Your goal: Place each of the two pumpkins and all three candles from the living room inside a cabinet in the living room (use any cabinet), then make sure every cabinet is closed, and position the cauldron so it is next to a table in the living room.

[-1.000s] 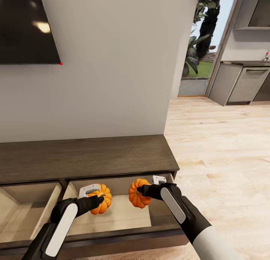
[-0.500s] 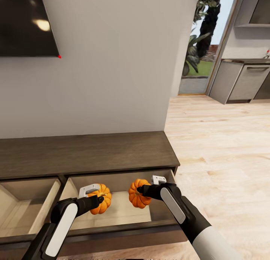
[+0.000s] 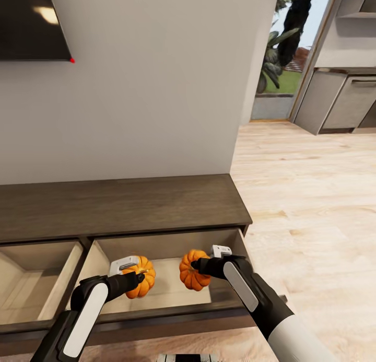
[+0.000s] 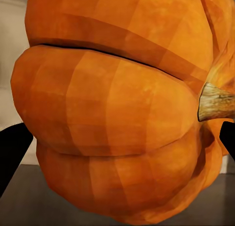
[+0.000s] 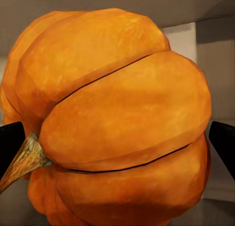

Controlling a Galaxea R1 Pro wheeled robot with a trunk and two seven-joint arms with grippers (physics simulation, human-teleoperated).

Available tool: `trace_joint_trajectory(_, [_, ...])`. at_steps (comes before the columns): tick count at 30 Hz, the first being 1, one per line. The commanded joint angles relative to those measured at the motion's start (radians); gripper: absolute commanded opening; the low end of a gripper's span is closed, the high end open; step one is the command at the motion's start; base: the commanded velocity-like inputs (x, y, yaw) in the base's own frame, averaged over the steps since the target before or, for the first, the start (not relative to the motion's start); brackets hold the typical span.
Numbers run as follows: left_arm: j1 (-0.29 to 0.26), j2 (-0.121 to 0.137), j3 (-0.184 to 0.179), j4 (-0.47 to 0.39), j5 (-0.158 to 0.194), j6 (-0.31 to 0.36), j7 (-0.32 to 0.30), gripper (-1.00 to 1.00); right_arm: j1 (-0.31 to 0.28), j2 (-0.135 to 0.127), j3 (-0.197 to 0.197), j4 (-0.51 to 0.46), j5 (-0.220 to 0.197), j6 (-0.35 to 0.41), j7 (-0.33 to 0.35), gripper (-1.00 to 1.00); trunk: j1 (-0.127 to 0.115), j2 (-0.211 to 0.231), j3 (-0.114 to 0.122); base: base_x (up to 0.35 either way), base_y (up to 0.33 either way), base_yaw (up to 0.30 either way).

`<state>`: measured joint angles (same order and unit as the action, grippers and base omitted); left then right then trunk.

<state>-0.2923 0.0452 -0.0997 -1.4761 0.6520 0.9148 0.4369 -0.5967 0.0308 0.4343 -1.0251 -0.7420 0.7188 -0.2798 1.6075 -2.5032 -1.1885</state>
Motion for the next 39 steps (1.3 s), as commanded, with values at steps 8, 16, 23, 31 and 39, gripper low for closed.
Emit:
trace_joint_trajectory(8, [-0.001,0.001,-0.002,-0.001,0.011,0.001,0.002,-1.0,0.0,0.0,0.001,-0.001,-0.011,0.001,-0.01,-1.0,0.0,-0.001,-0.005,0.0,0.0,0.0])
trace_joint_trajectory(16, [-0.001,0.001,-0.003,-0.001,0.011,0.001,0.001,-1.0,-0.001,0.0,0.001,-0.003,-0.011,0.001,-0.01,-1.0,0.0,-0.001,-0.005,0.075,0.0,0.0])
trace_joint_trajectory(23, [-0.001,0.001,-0.002,-0.001,0.011,0.001,0.001,-1.0,0.0,0.0,0.001,-0.003,-0.011,0.001,-0.01,-1.0,0.0,-0.001,-0.005,0.05,0.0,0.0])
trace_joint_trajectory(31, [-0.001,0.001,-0.003,-0.002,0.01,0.0,0.003,-1.0,-0.001,0.0,0.001,-0.001,-0.01,-0.001,-0.01,-1.0,0.002,-0.002,-0.02,0.002,0.0,0.0])
trace_joint_trajectory(39, [-0.001,0.001,-0.003,-0.005,0.009,0.0,0.009,-1.0,-0.001,0.0,0.003,-0.002,-0.01,-0.07,-0.01,-1.0,0.006,-0.003,-0.051,0.0,0.0,0.0])
